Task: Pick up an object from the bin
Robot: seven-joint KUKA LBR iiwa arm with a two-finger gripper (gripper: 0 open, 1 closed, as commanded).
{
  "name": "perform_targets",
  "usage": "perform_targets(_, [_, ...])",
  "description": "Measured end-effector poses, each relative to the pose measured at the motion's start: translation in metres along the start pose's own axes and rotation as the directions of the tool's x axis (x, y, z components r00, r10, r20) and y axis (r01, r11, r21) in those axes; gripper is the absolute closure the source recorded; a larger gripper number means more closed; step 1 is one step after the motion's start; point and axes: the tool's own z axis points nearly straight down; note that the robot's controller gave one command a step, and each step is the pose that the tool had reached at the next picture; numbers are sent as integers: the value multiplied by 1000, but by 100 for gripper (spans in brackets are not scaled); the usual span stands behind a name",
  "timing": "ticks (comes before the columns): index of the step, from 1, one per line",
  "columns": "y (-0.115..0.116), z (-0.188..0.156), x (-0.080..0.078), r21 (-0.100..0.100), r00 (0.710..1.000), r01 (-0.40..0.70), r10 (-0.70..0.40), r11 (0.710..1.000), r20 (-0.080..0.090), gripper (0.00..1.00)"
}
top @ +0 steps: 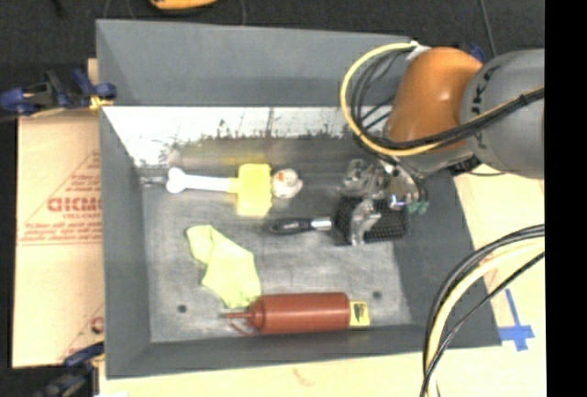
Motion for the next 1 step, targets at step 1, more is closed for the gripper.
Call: perform_targets(1, [-26, -125, 43, 6, 1000, -22, 22, 1000, 1, 100])
